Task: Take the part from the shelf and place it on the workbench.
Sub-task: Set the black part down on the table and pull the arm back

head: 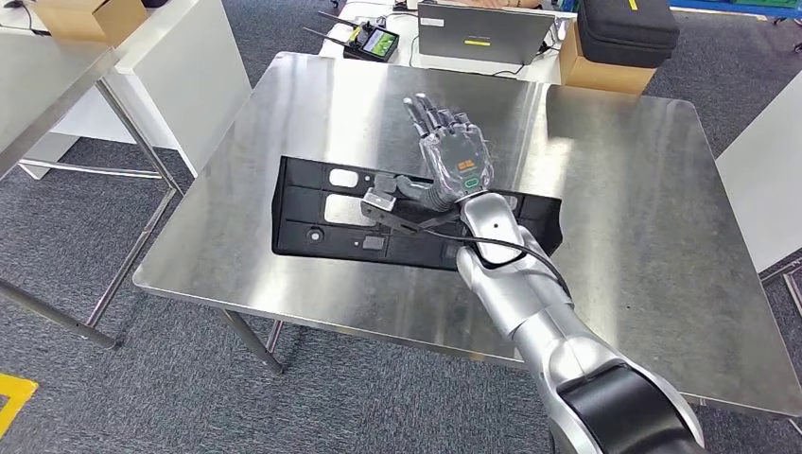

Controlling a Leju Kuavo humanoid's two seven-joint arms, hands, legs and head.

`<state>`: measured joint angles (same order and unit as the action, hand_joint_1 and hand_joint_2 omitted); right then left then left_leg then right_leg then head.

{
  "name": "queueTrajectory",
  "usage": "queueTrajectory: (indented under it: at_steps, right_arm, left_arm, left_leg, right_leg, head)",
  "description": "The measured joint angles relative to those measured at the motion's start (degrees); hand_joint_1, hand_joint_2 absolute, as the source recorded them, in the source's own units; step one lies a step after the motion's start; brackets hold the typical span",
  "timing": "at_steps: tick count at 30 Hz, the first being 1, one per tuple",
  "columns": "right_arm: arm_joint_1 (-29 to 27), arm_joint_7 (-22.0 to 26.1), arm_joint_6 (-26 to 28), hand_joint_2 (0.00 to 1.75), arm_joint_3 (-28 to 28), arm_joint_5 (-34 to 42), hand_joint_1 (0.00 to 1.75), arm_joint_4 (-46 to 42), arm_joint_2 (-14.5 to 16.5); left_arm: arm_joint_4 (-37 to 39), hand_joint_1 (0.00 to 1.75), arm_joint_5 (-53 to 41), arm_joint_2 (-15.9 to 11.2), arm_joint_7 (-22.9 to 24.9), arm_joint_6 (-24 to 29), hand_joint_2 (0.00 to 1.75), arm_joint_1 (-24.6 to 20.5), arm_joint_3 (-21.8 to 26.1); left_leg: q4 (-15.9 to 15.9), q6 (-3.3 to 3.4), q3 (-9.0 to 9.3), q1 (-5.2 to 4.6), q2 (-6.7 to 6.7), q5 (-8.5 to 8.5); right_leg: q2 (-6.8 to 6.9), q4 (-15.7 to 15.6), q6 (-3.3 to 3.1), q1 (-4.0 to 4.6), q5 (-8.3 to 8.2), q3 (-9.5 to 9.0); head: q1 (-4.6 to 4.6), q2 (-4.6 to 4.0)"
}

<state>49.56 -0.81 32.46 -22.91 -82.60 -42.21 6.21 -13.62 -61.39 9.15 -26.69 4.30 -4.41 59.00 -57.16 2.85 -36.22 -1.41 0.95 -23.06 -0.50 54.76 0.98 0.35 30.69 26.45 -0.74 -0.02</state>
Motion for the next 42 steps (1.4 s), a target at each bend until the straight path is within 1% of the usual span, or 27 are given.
queueTrajectory:
  at_steps: [4, 10, 16, 19, 22, 25, 27, 29, 31, 33, 35, 39, 42]
  right_arm:
    - [0.0, -1.6, 0.3, 0.0, 1.3, 0.3, 0.0, 0.7, 0.0]
    - [-0.3, -2.6, -1.4, 0.0, 4.0, 3.9, 0.0, 0.2, 0.3]
    - [-1.5, -3.1, -3.0, 0.0, 6.9, 6.9, 0.0, -2.9, 0.8]
    - [-2.2, -0.8, -4.0, 0.0, 8.3, 11.9, 0.0, -4.8, 1.1]
    - [-3.3, 5.4, -7.2, 0.0, 10.1, 22.0, 0.0, -7.6, 1.9]
    - [-5.6, 13.5, -13.2, 0.0, 11.7, 37.1, 0.0, -12.2, 2.9]
    - [-8.1, 18.7, -18.8, 0.0, 12.3, 50.0, 0.0, -16.8, 3.6]
    - [-11.6, 23.0, -25.9, 0.0, 12.7, 64.9, 0.0, -23.2, 4.4]
    - [-15.3, 25.1, -33.6, 0.0, 12.7, 79.2, 0.0, -29.6, 5.0]
    - [-19.1, 26.4, -39.9, 0.0, 12.7, 90.7, 0.0, -36.2, 5.2]
    - [-23.4, 28.4, -43.1, 0.0, 12.7, 96.6, 0.0, -43.2, 5.2]
    - [-32.2, 31.0, -44.3, 0.0, 12.8, 100.8, 0.0, -55.0, 5.1]
    - [-37.3, 31.7, -44.7, 0.0, 13.4, 102.9, 0.0, -60.9, 4.8]
  left_arm:
    - [0.0, 0.0, -0.4, -0.1, 0.6, 0.2, 0.0, -0.1, 0.0]
    - [0.0, 0.0, -0.5, -0.1, 1.0, 0.6, 0.0, -0.4, 0.0]
    - [0.0, 0.0, -0.2, -0.1, 1.0, 1.1, 0.0, -0.6, 0.1]
    - [0.0, 0.0, 0.0, -0.1, 1.1, 1.2, 0.0, -0.7, 0.1]
    - [0.0, 0.0, 0.1, -0.1, 1.2, 1.1, 0.0, -0.8, 0.1]
    - [0.0, 0.0, 0.1, -0.1, 1.1, 1.1, 0.0, -0.8, 0.1]
    - [0.0, 0.0, 0.1, -0.1, 0.9, 1.1, 0.0, -0.9, 0.1]
    - [0.0, 0.0, 0.1, -0.1, 0.5, 1.1, 0.0, -0.9, 0.1]
    - [0.0, 0.0, 0.1, -0.1, 0.0, 1.0, 0.0, -0.9, 0.1]
    - [0.0, 0.0, 0.3, -0.1, -0.4, 0.8, 0.0, -1.0, 0.1]
    - [0.0, 0.0, 0.7, -0.1, -0.8, 0.7, 0.0, -1.0, 0.1]
    - [0.0, 0.0, 1.4, -0.1, -2.4, 0.4, 0.0, -0.9, 0.2]
    - [0.0, 0.0, 1.4, -0.2, -3.3, 0.0, 0.0, -0.9, 0.2]
  left_leg:
    - [0.0, 0.0, 0.01, 0.0, -0.01, 0.0]
    - [0.0, 0.01, 0.07, -0.01, 0.0, 0.0]
    - [0.0, 0.01, 0.09, -0.01, -0.01, 0.0]
    - [0.0, 0.0, 0.1, 0.0, -0.01, 0.0]
    - [0.0, 0.0, 0.11, 0.0, -0.01, 0.0]
    - [0.0, 0.0, 0.12, 0.01, 0.0, 0.0]
    - [0.0, -0.01, 0.13, 0.03, 0.01, -0.01]
    - [0.0, -0.02, 0.13, 0.03, 0.02, -0.02]
    - [0.0, -0.02, 0.13, 0.03, 0.03, -0.04]
    - [0.0, 0.0, 0.14, 0.03, 0.09, -0.08]
    - [0.0, 0.01, 0.14, 0.03, 0.15, -0.1]
    - [0.0, 0.02, 0.14, 0.02, 0.16, -0.14]
    - [0.0, 0.02, 0.17, 0.02, 0.15, -0.16]
  right_leg:
    - [0.0, 0.0, 0.0, -0.01, 0.0, 0.0]
    - [0.0, 0.0, 0.0, -0.01, 0.0, -0.05]
    - [-0.01, 0.0, 0.0, -0.01, 0.0, -0.07]
    - [0.0, 0.0, 0.0, 0.0, 0.0, -0.08]
    - [0.0, 0.0, 0.0, 0.0, 0.0, -0.08]
    - [0.0, 0.0, 0.0, 0.0, 0.0, -0.07]
    - [0.01, 0.0, -0.01, 0.0, 0.01, -0.06]
    - [0.02, 0.0, -0.03, -0.01, 0.03, 0.01]
    - [0.03, 0.0, -0.04, -0.02, 0.04, 0.24]
    - [0.08, 0.0, -0.05, -0.03, 0.07, 0.41]
    - [0.12, 0.0, -0.07, -0.04, 0.09, 0.4]
    - [0.13, 0.0, -0.07, -0.04, 0.09, 0.4]
    - [0.12, 0.0, -0.07, -0.05, 0.09, 0.39]
  head:
    - [0.0, 0.0]
    - [0.01, 0.0]
    - [0.01, 0.0]
    - [0.02, 0.0]
    - [0.01, 0.0]
    - [0.0, 0.0]
    - [0.01, 0.0]
    - [0.0, 0.0]
    - [0.0, 0.0]
    - [0.01, 0.0]
    - [0.01, 0.0]
    - [0.01, 0.0]
    - [0.01, 0.0]
